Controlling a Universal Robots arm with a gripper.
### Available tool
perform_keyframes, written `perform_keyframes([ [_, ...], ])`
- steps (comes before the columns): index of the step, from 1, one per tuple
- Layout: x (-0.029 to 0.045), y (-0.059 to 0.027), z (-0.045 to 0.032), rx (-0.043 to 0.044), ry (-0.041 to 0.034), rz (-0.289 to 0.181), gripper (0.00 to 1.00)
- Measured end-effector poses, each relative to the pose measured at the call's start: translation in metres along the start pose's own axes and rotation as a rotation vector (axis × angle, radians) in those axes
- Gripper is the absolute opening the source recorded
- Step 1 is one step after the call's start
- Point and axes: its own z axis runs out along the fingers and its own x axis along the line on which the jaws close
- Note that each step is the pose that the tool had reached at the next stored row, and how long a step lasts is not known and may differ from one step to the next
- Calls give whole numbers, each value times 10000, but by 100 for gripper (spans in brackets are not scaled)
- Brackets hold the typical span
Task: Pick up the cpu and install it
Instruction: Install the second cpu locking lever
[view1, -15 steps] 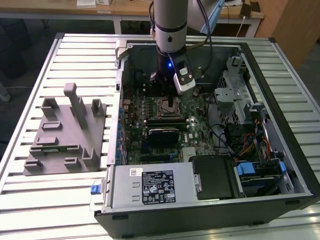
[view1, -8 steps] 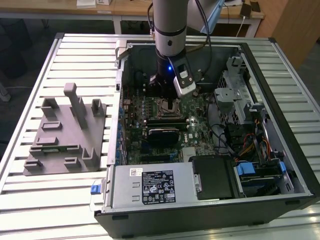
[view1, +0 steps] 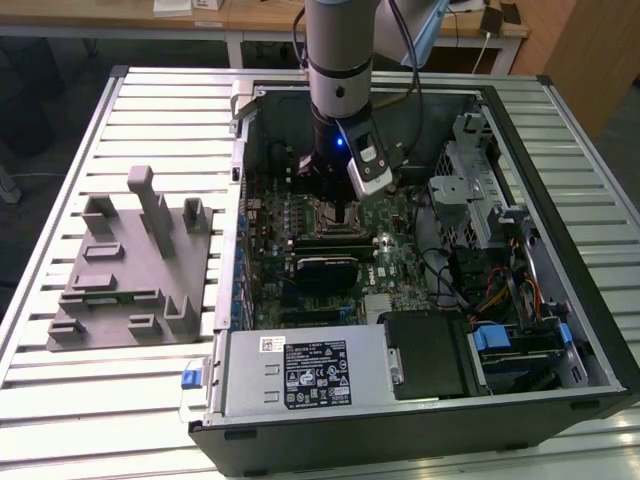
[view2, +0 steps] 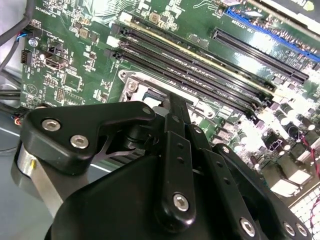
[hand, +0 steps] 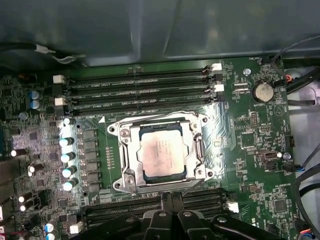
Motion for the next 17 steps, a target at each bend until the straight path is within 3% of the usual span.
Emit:
perform_keyframes([
  [15,43,-61,50,-47,12,-232,11],
  [17,43,-65,53,-44,63,-235,11],
])
